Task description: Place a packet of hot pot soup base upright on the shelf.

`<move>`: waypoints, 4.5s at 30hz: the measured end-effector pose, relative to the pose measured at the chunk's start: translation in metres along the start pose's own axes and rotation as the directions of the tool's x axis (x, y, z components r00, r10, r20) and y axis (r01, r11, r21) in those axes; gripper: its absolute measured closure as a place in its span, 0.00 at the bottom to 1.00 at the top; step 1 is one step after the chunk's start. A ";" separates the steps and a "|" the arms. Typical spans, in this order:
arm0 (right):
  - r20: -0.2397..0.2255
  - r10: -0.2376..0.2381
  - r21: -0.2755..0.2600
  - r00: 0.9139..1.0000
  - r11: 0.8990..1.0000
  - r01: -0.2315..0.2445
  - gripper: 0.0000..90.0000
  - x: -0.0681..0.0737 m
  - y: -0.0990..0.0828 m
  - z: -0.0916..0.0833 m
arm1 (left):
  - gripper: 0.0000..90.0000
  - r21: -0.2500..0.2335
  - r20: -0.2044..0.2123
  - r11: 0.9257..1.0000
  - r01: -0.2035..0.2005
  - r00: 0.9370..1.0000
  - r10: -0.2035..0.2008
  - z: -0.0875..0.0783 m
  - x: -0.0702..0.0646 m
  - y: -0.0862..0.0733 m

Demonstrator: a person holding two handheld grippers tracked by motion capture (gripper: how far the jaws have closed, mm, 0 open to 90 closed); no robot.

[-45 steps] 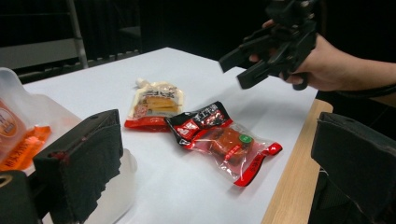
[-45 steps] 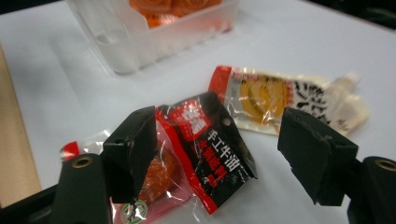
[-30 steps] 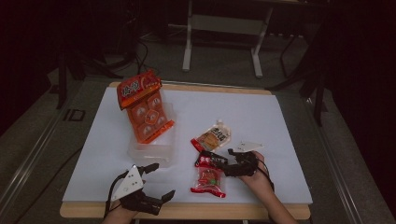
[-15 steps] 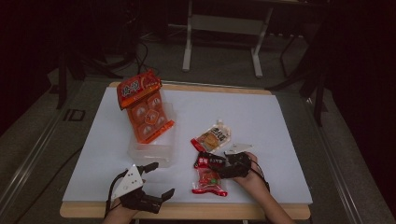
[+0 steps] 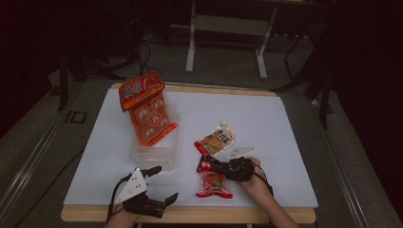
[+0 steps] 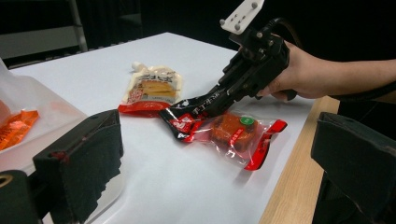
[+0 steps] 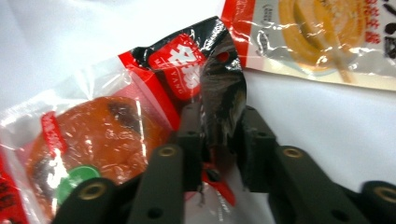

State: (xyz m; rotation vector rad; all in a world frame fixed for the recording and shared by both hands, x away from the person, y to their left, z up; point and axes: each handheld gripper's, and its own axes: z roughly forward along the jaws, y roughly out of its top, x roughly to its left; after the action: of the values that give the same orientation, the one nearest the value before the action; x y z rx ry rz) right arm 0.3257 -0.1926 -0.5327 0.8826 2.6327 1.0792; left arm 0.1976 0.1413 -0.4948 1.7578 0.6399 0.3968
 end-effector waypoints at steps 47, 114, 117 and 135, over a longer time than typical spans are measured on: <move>-0.163 -0.103 -0.236 0.981 0.970 0.063 0.99 0.042 0.037 -0.079 | 0.04 -0.014 0.047 1.000 -0.014 0.999 0.015 -0.001 0.000 0.014; -0.157 -0.128 -0.413 0.979 0.909 0.053 0.53 0.057 0.048 -0.118 | 0.98 -0.035 0.236 0.980 -0.194 0.952 0.197 0.029 0.033 0.097; -0.159 -0.115 -0.430 0.981 0.902 0.036 0.44 0.052 0.046 -0.119 | 0.98 -0.031 0.200 0.980 -0.197 0.959 0.199 0.024 0.040 0.101; -0.244 -0.057 -0.424 0.968 0.904 -0.054 0.16 0.033 0.031 -0.113 | 0.97 -0.059 0.075 0.964 -0.257 0.962 0.261 -0.011 0.091 0.112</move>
State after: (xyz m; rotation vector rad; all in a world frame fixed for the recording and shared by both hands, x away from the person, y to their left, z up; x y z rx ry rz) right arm 0.2727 -0.2226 -0.4267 0.6817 2.4127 1.7843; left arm 0.2871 0.1840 -0.3904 1.8069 0.3381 0.5127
